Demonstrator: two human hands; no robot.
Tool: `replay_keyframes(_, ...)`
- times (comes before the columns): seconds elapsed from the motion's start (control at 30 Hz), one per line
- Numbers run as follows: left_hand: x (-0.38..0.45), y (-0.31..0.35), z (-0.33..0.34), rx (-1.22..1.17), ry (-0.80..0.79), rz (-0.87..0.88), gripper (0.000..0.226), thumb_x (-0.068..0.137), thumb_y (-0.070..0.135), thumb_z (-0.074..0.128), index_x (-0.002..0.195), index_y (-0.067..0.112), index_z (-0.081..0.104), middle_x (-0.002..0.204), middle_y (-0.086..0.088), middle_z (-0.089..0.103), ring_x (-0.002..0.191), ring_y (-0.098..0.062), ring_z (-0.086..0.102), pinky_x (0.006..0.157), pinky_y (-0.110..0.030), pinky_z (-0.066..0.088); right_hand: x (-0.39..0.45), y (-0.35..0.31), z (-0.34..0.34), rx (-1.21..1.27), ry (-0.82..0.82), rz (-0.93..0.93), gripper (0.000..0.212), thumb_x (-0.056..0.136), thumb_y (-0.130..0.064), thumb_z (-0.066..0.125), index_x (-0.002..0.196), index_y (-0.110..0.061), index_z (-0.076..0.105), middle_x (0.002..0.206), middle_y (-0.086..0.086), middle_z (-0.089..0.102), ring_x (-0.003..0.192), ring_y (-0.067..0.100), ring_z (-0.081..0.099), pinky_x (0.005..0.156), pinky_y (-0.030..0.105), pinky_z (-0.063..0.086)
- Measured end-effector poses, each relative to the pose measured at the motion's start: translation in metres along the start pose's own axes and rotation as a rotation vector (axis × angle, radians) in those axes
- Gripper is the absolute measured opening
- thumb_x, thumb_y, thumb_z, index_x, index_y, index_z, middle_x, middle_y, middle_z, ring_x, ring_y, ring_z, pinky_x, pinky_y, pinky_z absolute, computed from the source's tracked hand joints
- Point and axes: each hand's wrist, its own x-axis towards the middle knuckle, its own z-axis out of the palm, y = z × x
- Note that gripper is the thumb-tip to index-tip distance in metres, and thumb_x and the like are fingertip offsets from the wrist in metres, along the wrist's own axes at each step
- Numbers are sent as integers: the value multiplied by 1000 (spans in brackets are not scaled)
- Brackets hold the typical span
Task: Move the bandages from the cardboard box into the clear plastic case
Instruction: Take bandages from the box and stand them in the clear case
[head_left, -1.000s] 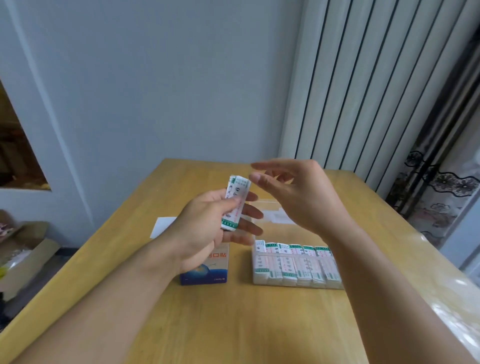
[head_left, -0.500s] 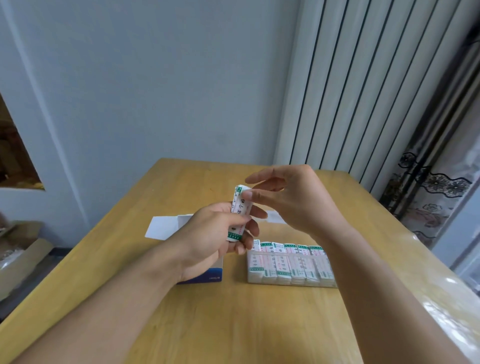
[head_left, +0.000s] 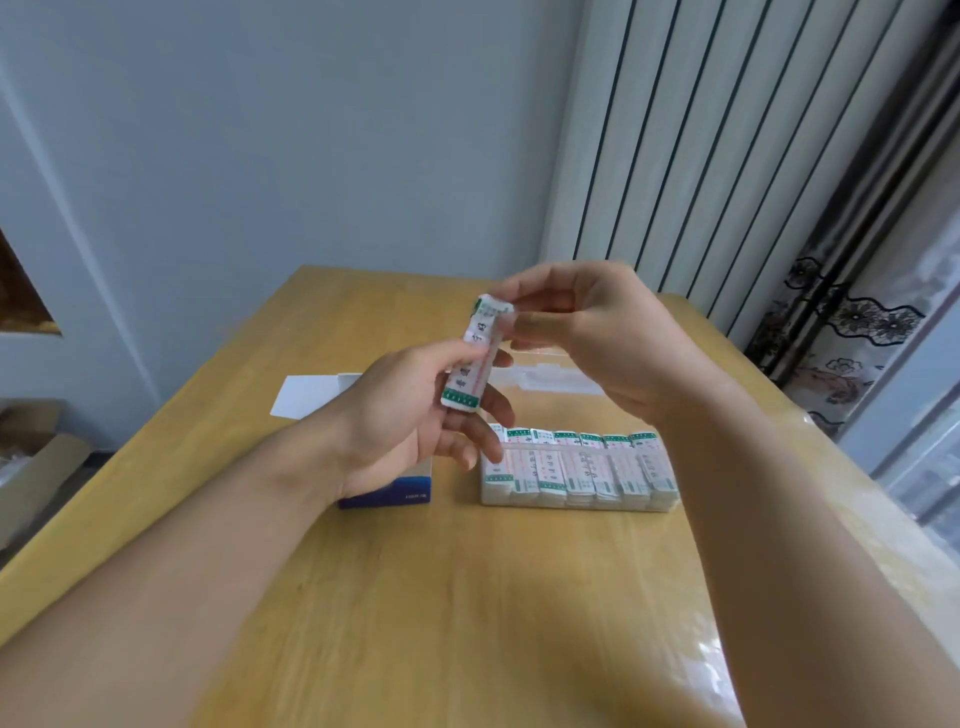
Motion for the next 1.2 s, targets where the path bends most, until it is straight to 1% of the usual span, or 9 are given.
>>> replay_keyframes(0.13,3,1,-1,-15,74,21,41,104,43,45,126,10,58,88,-15,70,59,-29,65,42,-27,48,3,9,-28,139,77,95,9,92,4,66,98,-1,69,96,16,75,92,28,75,82,33,62)
replay_keyframes(0.33,6,0,0,-38,220,160,36,105,33,47,121,4,62,78,-12,66,54,-24,60,40,-25,44,11,40,-37,-334,-60,319,14,93,5,63,95,-7,70,85,10,77,79,19,77,75,33,64)
replay_keyframes(0.5,10,-2,-3,-30,270,208,31,106,28,47,115,5,64,75,-10,63,52,-20,57,39,-23,42,19,64,-24,-386,-155,441,17,92,5,64,92,-10,72,84,10,78,78,22,77,80,39,63)
replay_keyframes(0.77,11,-4,-2,-12,265,206,27,105,27,48,110,6,65,75,-9,62,52,-19,56,40,-23,41,19,73,-16,-398,-219,480,17,89,3,70,96,-12,75,88,10,78,78,19,78,83,34,62)
replay_keyframes(0.83,11,-4,-3,-5,265,205,27,105,27,49,109,7,65,74,-8,63,52,-19,56,40,-23,41,19,72,-14,-456,-215,470,17,88,0,72,95,-15,75,86,7,79,75,16,77,78,28,62)
replay_keyframes(0.93,11,-4,-3,-5,267,206,26,105,27,49,108,7,66,73,-8,63,52,-19,56,40,-23,40,20,73,-12,-575,-222,444,16,86,-5,75,95,-19,76,83,4,78,68,9,74,60,18,57)
replay_keyframes(1.03,10,-3,-3,-15,274,215,24,105,25,49,106,8,66,72,-7,62,50,-18,55,39,-22,40,20,71,-9,-702,-236,411,16,86,-14,77,95,-27,78,81,-1,77,74,10,72,62,24,57)
replay_keyframes(1.13,9,-2,-4,-8,282,223,24,105,26,49,105,9,67,71,-6,63,51,-17,56,40,-22,40,19,69,-6,-766,-224,388,16,87,-18,77,98,-29,79,66,-12,64,64,6,60,53,21,42)
replay_keyframes(1.2,9,-2,-5,-1,285,222,24,105,26,49,104,10,67,72,-5,63,51,-16,56,40,-22,40,19,71,-4,-774,-225,397,16,88,-18,76,101,-27,80,68,-14,61,62,4,53,51,19,36)
